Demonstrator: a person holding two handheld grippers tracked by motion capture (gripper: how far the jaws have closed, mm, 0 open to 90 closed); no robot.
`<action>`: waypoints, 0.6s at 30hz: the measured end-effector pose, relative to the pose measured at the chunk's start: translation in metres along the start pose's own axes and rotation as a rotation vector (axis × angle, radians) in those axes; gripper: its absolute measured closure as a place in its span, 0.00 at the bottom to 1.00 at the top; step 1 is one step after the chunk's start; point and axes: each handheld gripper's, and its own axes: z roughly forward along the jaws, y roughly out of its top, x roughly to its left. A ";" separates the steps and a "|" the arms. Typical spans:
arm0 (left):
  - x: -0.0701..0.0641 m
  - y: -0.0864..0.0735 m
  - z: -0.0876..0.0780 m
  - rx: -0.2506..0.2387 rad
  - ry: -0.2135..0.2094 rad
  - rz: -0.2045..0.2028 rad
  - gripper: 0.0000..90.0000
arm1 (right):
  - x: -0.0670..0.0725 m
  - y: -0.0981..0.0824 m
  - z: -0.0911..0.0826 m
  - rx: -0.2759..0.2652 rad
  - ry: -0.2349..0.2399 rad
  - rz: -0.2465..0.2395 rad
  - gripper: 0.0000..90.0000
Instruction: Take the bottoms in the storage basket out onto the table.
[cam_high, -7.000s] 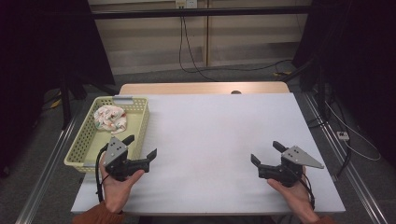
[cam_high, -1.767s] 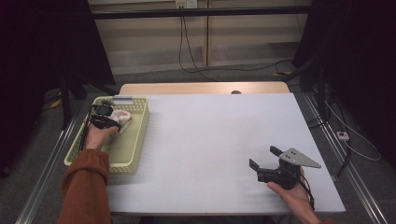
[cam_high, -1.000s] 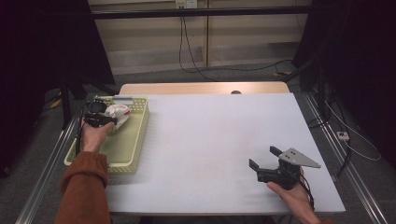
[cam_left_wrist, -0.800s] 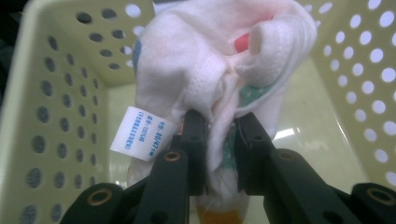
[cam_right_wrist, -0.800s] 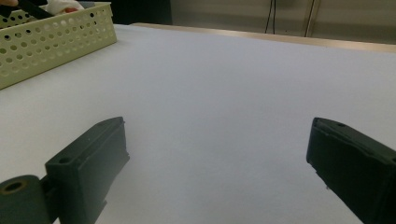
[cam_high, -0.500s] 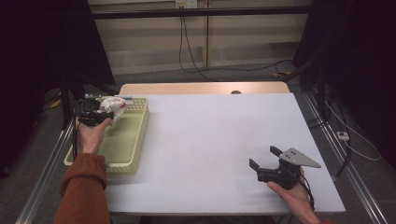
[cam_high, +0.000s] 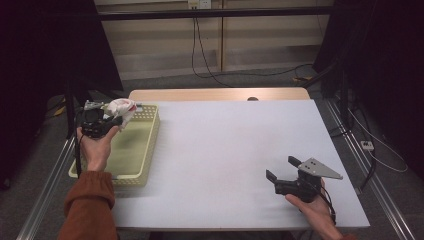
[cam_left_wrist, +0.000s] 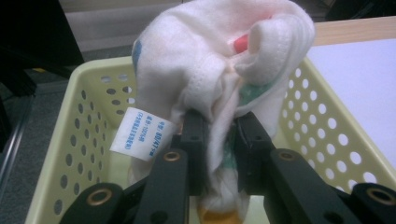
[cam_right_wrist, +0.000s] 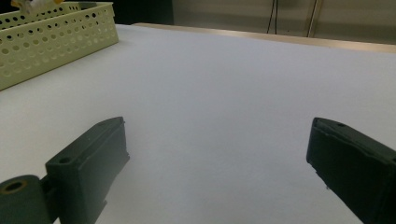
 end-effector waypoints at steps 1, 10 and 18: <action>0.000 0.000 -0.002 -0.013 -0.004 -0.001 0.85 | 0.000 0.000 0.000 -0.001 -0.001 0.002 0.06; -0.007 -0.001 -0.022 -0.086 -0.019 0.033 0.85 | 0.000 0.000 0.000 -0.002 -0.003 0.006 0.05; -0.011 -0.004 -0.032 -0.153 -0.036 0.049 0.85 | -0.001 0.000 0.000 -0.003 -0.007 0.007 0.05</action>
